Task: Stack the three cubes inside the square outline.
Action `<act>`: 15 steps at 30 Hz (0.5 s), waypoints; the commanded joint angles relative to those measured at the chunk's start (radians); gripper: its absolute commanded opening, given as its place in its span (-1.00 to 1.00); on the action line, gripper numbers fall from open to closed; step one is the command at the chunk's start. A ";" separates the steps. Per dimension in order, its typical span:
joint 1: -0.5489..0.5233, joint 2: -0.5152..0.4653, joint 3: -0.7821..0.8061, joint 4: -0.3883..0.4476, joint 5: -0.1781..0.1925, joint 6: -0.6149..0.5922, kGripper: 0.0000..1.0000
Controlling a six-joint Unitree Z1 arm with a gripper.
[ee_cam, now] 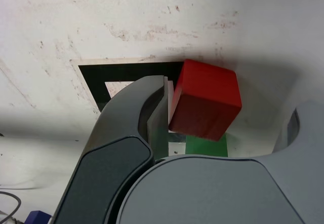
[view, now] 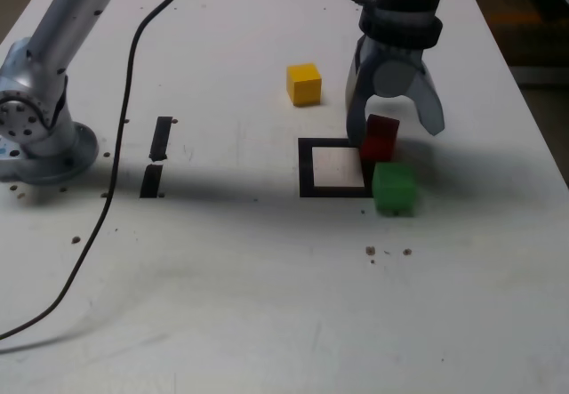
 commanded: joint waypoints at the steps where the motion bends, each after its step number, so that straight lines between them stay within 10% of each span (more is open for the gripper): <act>1: 0.007 0.004 0.002 -0.002 -0.003 0.001 0.64; 15: 0.026 -0.005 0.010 -0.058 -0.011 0.029 -0.59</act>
